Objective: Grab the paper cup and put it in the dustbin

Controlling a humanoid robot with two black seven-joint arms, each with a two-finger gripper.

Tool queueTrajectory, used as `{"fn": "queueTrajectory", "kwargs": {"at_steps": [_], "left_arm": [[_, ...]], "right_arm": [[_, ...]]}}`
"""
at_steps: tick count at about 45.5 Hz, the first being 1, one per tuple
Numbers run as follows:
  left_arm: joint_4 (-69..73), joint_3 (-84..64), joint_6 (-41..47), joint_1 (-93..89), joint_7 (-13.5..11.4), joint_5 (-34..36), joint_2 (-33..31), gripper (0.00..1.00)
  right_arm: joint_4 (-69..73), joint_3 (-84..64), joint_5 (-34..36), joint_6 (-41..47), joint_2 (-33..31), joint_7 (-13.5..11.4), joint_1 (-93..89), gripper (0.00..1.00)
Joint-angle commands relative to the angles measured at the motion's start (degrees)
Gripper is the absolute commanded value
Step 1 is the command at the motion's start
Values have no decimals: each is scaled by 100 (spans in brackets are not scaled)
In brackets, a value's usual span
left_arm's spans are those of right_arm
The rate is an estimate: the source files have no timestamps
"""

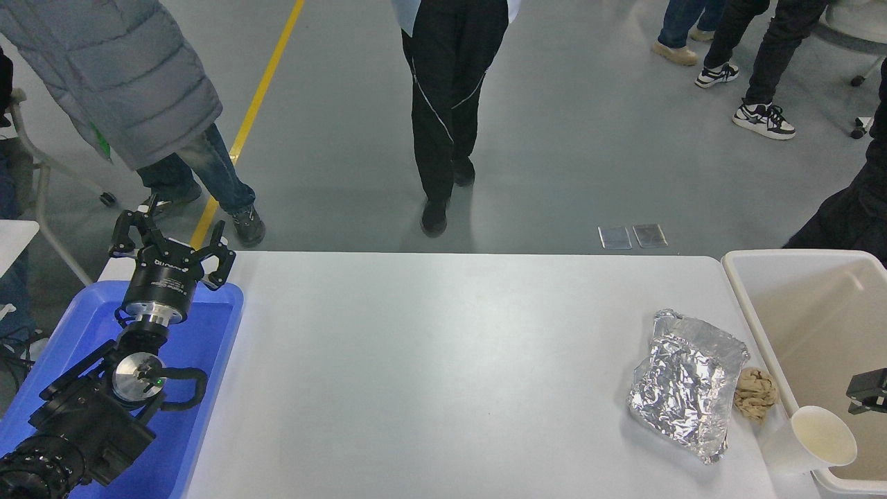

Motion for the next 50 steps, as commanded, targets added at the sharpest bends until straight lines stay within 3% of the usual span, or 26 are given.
{"fn": "queueTrajectory", "kwargs": {"at_steps": [1, 32, 39, 50], "left_arm": [[1, -3, -8, -1, 0, -1, 2, 98], [1, -3, -8, -1, 0, -1, 2, 98], [1, -3, -8, -1, 0, -1, -6, 98], [1, -3, -8, -1, 0, 0, -6, 98]], "right_arm": [[-9, 222, -16, -115, 27, -1, -258, 100], [-439, 960, -16, -141, 150, -9, -1198, 94], [-624, 1109, -8, -141, 343, -9, -1470, 76], [-835, 1206, 19, -141, 361, -9, -1638, 76]]}}
